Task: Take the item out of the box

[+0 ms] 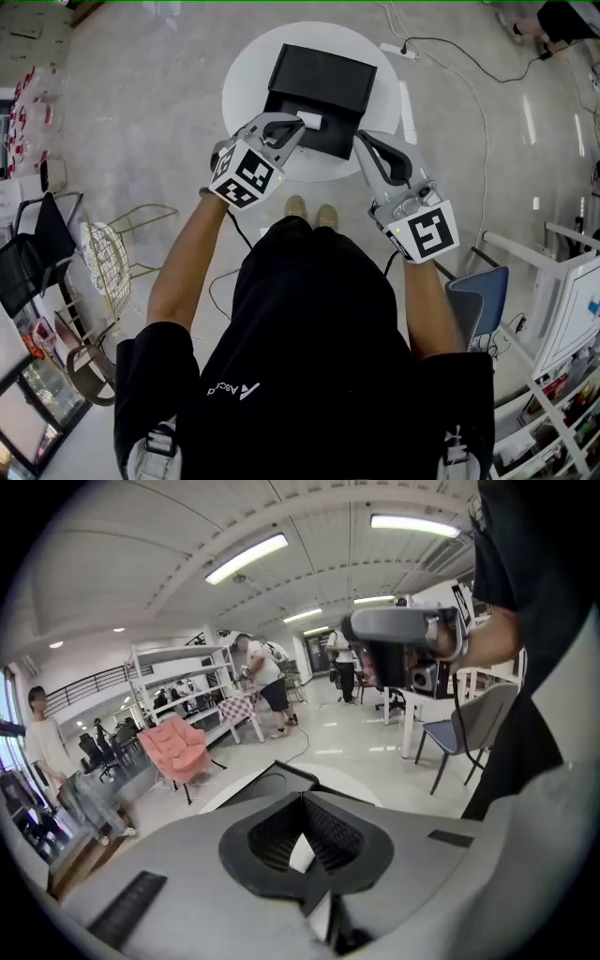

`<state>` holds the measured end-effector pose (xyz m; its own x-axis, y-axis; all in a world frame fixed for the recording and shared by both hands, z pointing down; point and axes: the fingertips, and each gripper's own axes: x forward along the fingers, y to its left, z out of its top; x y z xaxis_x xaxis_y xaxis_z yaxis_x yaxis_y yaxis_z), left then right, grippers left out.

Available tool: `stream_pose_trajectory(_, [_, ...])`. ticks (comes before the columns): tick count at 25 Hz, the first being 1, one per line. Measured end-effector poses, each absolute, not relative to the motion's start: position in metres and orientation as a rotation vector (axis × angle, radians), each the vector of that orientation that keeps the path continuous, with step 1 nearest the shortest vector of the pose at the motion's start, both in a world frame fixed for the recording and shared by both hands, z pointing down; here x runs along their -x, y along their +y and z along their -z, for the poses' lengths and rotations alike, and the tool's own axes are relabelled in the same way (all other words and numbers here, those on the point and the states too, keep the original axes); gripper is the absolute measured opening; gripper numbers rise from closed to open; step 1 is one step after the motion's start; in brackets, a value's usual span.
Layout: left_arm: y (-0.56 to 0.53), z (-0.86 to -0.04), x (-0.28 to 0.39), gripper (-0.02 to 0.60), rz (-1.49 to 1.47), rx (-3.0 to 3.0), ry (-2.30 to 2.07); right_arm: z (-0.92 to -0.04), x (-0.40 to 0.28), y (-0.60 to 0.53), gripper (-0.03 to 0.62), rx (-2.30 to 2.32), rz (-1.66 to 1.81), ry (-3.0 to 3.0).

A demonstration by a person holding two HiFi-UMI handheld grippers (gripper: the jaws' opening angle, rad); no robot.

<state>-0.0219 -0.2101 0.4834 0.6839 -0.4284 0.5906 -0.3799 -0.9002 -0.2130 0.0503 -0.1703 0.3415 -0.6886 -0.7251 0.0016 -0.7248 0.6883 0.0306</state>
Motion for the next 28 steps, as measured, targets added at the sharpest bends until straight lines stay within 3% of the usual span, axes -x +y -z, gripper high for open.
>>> stream_pose_trajectory(5, [-0.230,-0.534,0.012,0.023,1.235,2.740,0.496,-0.355,-0.060,-0.188,0.002,-1.303,-0.015,-2.824])
stream_pose_trajectory(19, [-0.244,-0.648,-0.011,0.239,1.645,2.462,-0.007,-0.388,-0.097,-0.217,0.002,-1.458,-0.121,-2.718])
stream_pose_trajectory(28, [-0.254,-0.684,-0.011,0.264,1.761,2.356,-0.100,-0.401,-0.110,-0.219,0.002,-1.510,-0.167,-2.675])
